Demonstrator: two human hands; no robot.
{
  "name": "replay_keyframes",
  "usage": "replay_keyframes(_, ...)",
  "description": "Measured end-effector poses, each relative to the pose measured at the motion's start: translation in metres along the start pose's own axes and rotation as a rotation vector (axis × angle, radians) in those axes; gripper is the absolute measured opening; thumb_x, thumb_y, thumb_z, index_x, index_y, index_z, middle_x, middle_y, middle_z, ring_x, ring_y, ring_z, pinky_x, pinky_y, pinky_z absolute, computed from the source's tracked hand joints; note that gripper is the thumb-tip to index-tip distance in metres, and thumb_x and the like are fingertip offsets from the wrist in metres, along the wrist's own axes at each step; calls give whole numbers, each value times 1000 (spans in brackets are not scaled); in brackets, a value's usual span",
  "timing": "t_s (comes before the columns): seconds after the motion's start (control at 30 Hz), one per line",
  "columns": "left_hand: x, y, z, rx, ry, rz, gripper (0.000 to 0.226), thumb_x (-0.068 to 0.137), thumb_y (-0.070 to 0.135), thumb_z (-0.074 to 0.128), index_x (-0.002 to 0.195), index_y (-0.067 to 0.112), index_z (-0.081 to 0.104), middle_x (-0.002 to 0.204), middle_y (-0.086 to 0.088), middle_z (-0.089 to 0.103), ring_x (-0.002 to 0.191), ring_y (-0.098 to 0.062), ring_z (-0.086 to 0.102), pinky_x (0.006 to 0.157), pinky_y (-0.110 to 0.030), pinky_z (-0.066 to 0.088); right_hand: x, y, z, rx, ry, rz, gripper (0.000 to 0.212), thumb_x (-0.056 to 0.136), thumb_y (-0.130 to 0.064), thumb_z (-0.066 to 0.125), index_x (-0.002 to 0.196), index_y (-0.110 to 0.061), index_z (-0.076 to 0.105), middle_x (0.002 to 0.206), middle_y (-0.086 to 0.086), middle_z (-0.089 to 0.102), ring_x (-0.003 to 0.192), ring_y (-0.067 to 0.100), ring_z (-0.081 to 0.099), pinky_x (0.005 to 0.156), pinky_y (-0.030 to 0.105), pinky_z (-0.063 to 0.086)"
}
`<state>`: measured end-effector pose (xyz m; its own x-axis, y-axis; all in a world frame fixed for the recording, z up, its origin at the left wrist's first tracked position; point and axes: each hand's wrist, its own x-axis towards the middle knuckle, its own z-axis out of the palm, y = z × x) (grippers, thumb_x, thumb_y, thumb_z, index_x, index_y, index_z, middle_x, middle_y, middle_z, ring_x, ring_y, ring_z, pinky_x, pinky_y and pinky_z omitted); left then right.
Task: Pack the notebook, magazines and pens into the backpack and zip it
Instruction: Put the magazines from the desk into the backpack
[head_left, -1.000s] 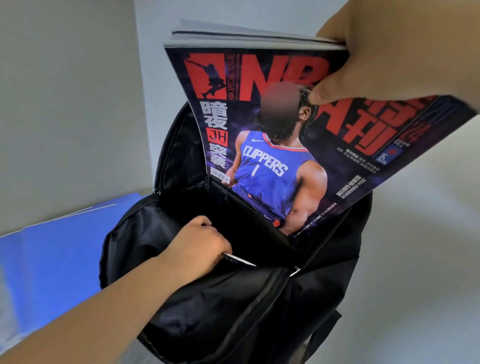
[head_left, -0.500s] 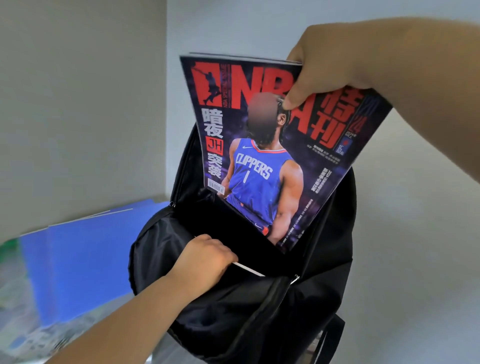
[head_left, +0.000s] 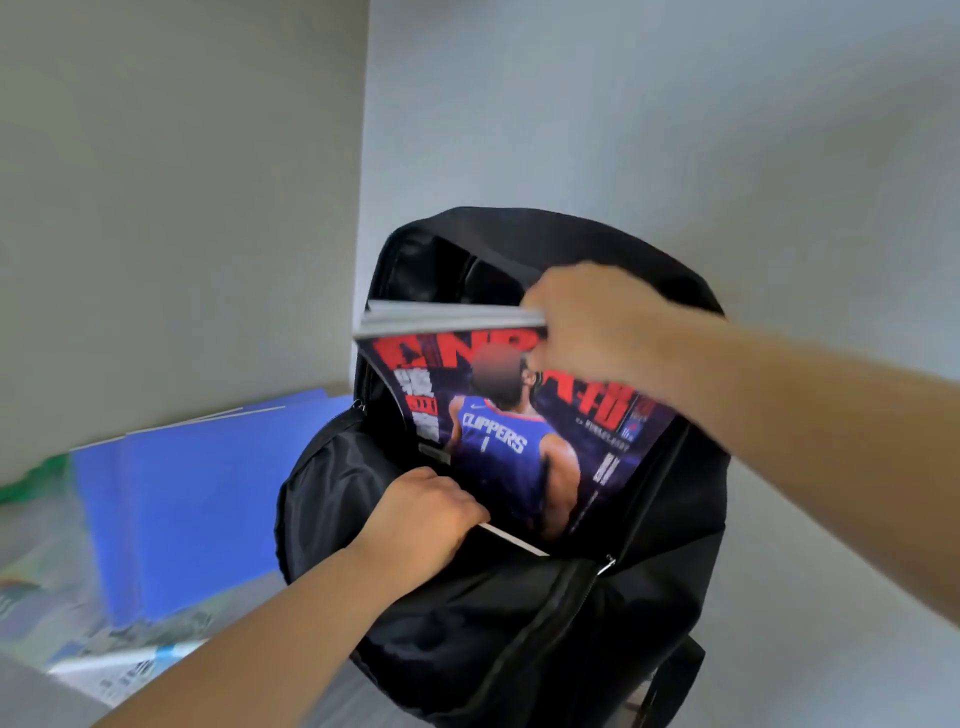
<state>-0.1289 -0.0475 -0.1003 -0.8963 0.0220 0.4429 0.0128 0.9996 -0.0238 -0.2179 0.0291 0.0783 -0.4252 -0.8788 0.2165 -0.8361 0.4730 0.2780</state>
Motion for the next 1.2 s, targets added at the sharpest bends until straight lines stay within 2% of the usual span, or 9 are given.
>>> replay_keyframes(0.1, 0, 0, -1, 3, -6, -3, 27, 30, 25, 86, 50, 30, 69, 42, 14, 63, 45, -2, 60, 44, -8, 45, -7, 0, 18, 114, -139, 63, 17, 78, -14, 62, 95, -12, 64, 92, 12, 68, 76, 29, 58, 61, 27, 39)
replay_keyframes(0.23, 3, -1, 0, -8, -15, -6, 27, 29, 25, 86, 49, 29, 68, 41, 12, 62, 43, -3, 59, 45, -8, 44, 1, 15, 32, 270, -344, 187, 18, 78, -15, 67, 91, -6, 61, 74, 9, 58, 71, 26, 56, 48, 24, 35)
replay_keyframes(0.4, 9, -1, 3, -44, -27, -39, 25, 33, 25, 87, 50, 28, 68, 44, 12, 64, 45, -3, 61, 45, -9, 47, 14, 27, 41, 201, -364, 305, 45, 79, -22, 68, 114, 1, 51, 100, 15, 60, 82, 27, 57, 51, 22, 38)
replay_keyframes(0.57, 14, -1, 2, -57, -30, -45, 26, 34, 25, 87, 52, 28, 69, 46, 12, 65, 46, -3, 62, 45, -9, 47, 5, 24, 56, -54, -157, 296, 40, 90, -12, 50, 126, -2, 35, 134, 19, 49, 121, 35, 49, 93, 40, 43)
replay_keyframes(0.73, 16, -2, 3, -77, 8, -82, 25, 38, 26, 88, 56, 26, 70, 52, 12, 68, 50, -5, 65, 46, -10, 49, -4, 19, 48, -49, -107, 214, 45, 87, -14, 45, 128, -2, 34, 136, 18, 41, 125, 33, 43, 96, 40, 37)
replay_keyframes(0.87, 17, -2, -2, -105, 45, -105, 25, 45, 20, 87, 66, 24, 72, 66, 11, 73, 61, -9, 69, 55, -15, 54, -14, 24, 47, -94, -37, 145, 36, 88, -6, 46, 123, -4, 37, 129, 15, 48, 116, 32, 52, 88, 37, 44)
replay_keyframes(1.0, 13, -4, -10, -142, 70, -201, 16, 67, 13, 75, 83, 14, 73, 83, -1, 76, 80, -19, 70, 77, -29, 53, -23, 21, 41, -88, -56, -6, 39, 89, -21, 46, 124, -4, 43, 129, 15, 47, 121, 29, 44, 98, 39, 36)
replay_keyframes(1.1, 1, -1, -22, -219, 169, -367, 16, 81, 12, 63, 94, 11, 71, 96, -6, 75, 93, -23, 67, 85, -27, 44, -32, 14, 37, -29, 18, -125, 24, 88, -13, 44, 109, -12, 55, 96, 11, 60, 85, 28, 50, 70, 34, 41)
replay_keyframes(1.2, -25, 4, -38, -294, 289, -538, 17, 84, 16, 60, 97, 17, 71, 99, 1, 74, 89, -11, 62, 75, -11, 37, -39, -5, 32, 82, 72, -232, 12, 89, -16, 40, 84, -15, 50, 63, 1, 44, 69, 28, 44, 49, 25, 31)
